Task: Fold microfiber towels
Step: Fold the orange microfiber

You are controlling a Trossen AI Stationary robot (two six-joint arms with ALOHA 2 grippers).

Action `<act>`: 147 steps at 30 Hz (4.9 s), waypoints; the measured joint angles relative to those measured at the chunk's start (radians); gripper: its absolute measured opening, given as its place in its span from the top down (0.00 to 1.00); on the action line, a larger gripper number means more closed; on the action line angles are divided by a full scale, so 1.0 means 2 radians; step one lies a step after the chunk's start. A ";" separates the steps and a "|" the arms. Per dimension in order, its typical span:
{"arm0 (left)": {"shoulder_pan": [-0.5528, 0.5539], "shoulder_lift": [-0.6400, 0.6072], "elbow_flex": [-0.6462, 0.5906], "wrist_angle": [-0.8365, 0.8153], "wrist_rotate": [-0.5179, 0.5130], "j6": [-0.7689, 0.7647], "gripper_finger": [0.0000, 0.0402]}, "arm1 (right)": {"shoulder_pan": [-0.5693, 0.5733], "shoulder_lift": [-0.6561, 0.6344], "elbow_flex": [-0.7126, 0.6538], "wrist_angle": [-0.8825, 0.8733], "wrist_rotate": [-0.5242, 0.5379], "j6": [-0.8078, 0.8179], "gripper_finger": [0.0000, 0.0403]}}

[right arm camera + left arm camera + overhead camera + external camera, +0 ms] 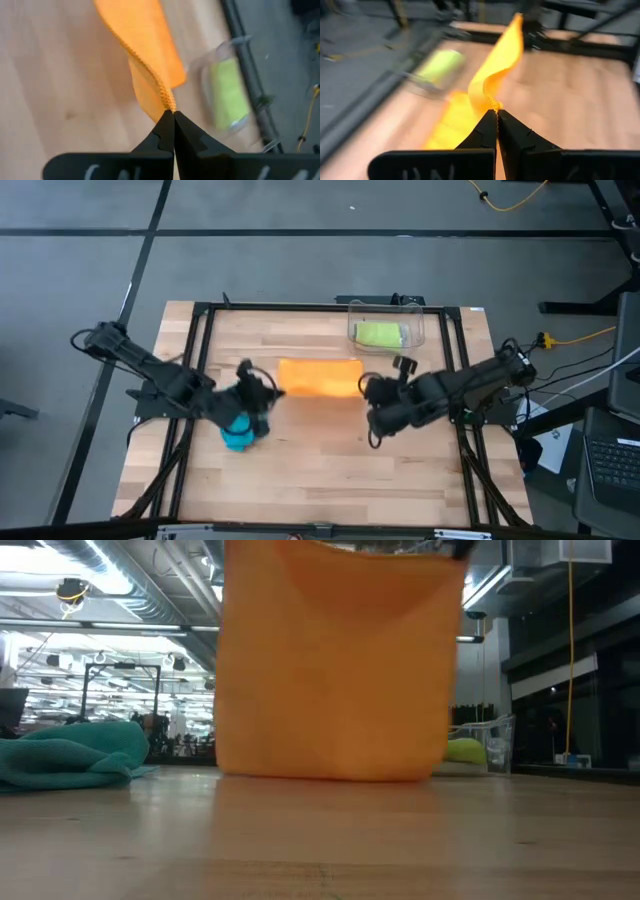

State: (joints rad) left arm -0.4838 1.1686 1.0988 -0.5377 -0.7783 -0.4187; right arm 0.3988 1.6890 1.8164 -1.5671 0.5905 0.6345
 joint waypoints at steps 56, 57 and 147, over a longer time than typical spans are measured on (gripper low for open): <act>-0.159 0.324 -0.001 0.199 -0.054 -0.139 1.00 | 0.114 0.000 -0.347 0.506 0.040 0.019 1.00; -0.153 0.324 -0.001 0.188 -0.059 -0.139 1.00 | 0.108 0.000 -0.347 0.505 0.042 0.011 1.00; -0.143 0.239 -0.001 -0.076 0.079 -0.385 0.82 | -0.010 0.068 -0.300 0.443 -0.102 0.061 0.72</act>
State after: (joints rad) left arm -0.7692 1.6470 1.0973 -0.6900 -0.6206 -1.1879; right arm 0.3783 1.8248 1.2171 -0.6809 0.3856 0.7555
